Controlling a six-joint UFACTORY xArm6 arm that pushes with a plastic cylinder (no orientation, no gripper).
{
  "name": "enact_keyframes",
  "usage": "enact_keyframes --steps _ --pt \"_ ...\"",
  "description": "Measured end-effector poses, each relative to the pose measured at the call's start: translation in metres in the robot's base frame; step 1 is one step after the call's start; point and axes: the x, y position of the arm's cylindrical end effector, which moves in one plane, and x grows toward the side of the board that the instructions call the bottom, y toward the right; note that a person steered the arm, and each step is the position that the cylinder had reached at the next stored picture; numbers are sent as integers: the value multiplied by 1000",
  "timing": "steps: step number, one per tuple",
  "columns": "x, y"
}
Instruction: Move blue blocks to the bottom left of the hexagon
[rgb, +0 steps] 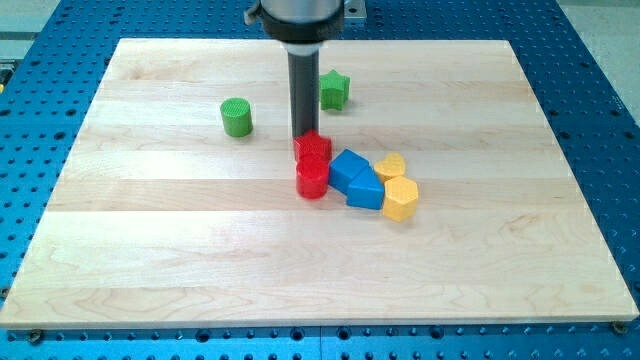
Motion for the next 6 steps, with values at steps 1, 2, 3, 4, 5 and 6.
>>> enact_keyframes --steps 1,2,3,4,5,6 --pt "59 -1" --pt "95 -3" --pt "59 -15" --pt "38 27" --pt "61 62" --pt "93 89"
